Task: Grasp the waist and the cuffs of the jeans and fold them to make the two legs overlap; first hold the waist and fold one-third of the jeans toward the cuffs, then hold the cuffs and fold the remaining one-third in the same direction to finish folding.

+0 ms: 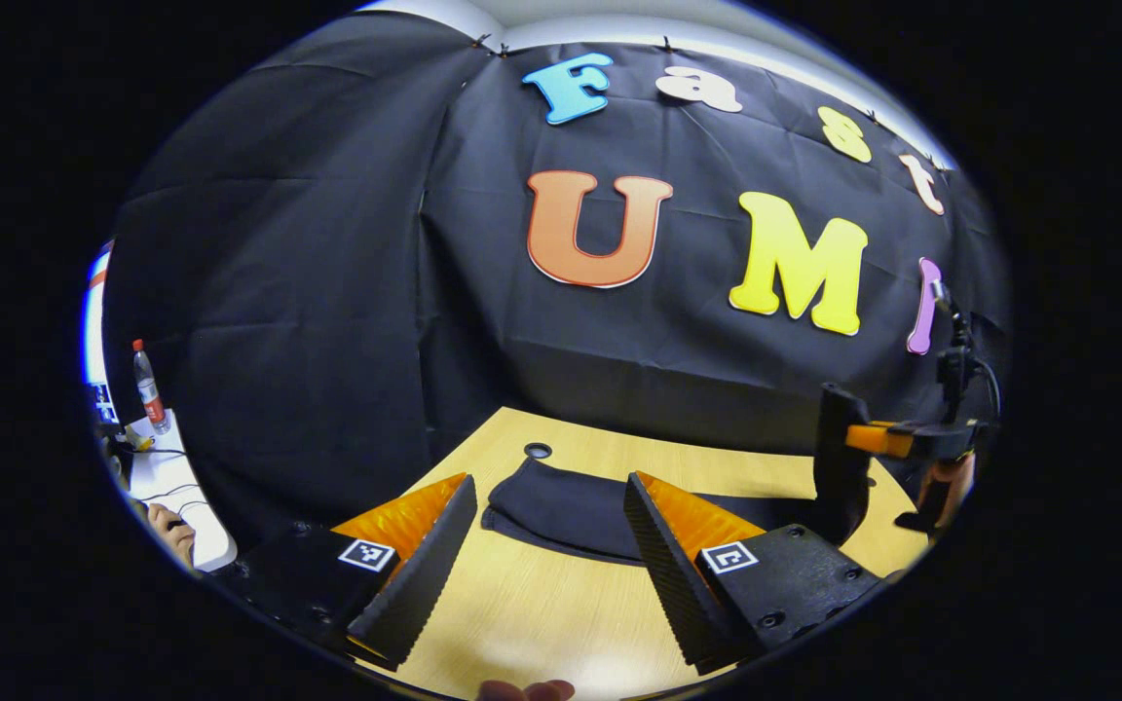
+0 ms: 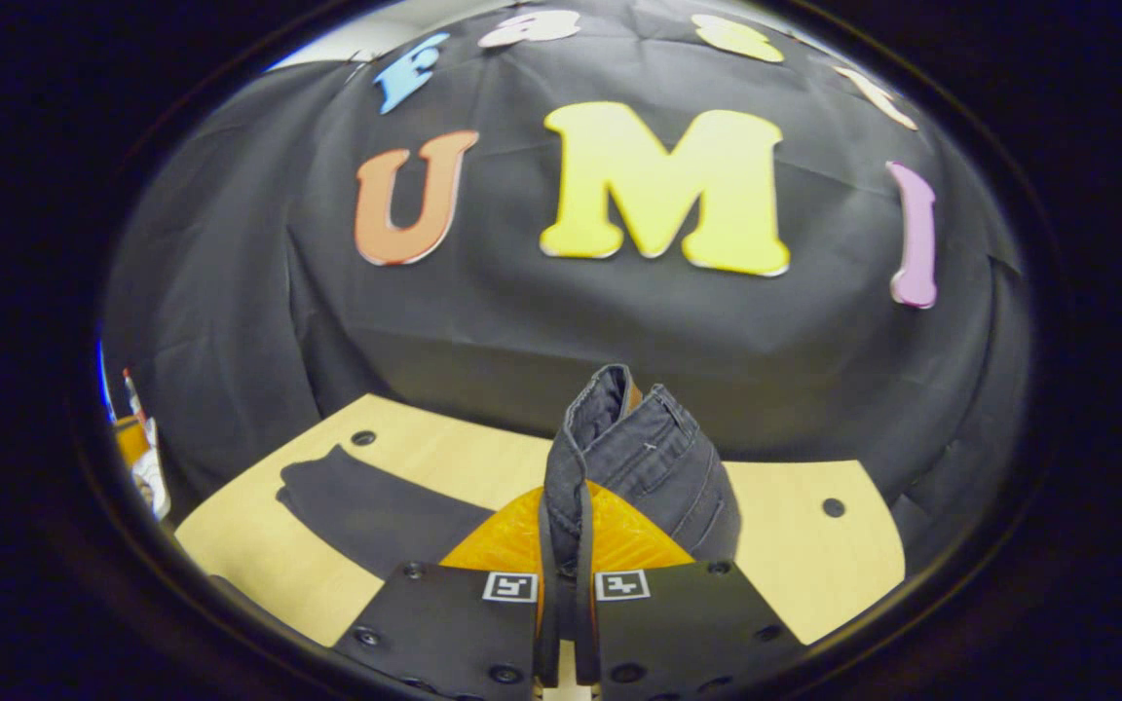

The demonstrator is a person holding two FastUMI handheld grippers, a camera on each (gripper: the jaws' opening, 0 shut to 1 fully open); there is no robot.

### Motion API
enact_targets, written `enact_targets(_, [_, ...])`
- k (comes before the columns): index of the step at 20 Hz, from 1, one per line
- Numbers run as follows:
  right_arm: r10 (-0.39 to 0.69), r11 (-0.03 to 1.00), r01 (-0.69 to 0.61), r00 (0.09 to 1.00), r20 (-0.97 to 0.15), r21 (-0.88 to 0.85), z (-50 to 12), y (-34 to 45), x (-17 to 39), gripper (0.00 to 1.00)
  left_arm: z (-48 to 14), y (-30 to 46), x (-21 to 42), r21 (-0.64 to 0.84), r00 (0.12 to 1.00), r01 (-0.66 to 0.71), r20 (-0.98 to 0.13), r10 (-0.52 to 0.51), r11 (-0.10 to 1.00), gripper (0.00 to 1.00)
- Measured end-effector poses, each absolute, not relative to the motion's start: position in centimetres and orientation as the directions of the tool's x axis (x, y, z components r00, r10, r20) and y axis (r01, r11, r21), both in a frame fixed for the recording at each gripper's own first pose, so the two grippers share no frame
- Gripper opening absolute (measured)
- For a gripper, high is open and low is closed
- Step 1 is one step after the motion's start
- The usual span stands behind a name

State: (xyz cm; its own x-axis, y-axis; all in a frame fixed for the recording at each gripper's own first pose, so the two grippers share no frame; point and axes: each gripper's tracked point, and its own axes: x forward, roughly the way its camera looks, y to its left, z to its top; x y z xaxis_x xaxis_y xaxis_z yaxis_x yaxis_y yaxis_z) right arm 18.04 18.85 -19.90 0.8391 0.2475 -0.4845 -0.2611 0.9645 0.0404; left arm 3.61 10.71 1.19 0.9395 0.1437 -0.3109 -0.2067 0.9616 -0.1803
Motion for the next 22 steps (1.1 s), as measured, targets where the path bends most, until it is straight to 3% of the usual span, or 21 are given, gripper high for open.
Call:
enact_targets(2, [0.256, 0.957, -0.290, 0.811, -0.526, 0.019, -23.6, 22.7, 18.4, 0.11, 0.7, 11.9, 3.3, -0.183, 0.936, -0.231, -0.312, 0.166, 0.956, 0.98])
enact_targets(6, [0.240, 0.927, -0.365, 0.749, -0.618, -0.083, -32.0, 28.9, 18.4, 0.07, -0.7, 14.2, 2.5, -0.198, 0.921, -0.278, -0.333, 0.202, 0.940, 0.98])
enact_targets(12, [0.204, 0.890, -0.427, 0.688, -0.697, -0.161, -38.6, 31.8, 19.0, 0.07, -3.1, 15.0, 2.5, -0.259, 0.904, -0.315, -0.374, 0.206, 0.913, 0.98])
enact_targets(16, [0.295, 0.875, -0.476, 0.664, -0.687, -0.085, -37.2, 33.2, 18.3, 0.31, -4.1, 14.9, 2.9, -0.284, 0.898, -0.320, -0.395, 0.193, 0.904, 0.98])
enact_targets(17, [0.316, 0.868, -0.492, 0.660, -0.681, -0.074, -36.7, 33.4, 18.1, 0.41, -4.4, 14.9, 3.5, -0.288, 0.897, -0.320, -0.399, 0.190, 0.902, 0.98])
enact_targets(21, [0.382, 0.861, -0.508, 0.673, -0.634, -0.020, -32.5, 32.7, 16.7, 0.97, -4.8, 14.5, 4.5, -0.324, 0.901, -0.304, -0.402, 0.160, 0.896, 0.98])
enact_targets(22, [0.393, 0.864, -0.504, 0.681, -0.618, -0.006, -30.6, 32.2, 16.3, 0.99, -5.1, 14.0, 4.8, -0.365, 0.903, -0.296, -0.407, 0.134, 0.883, 0.98])
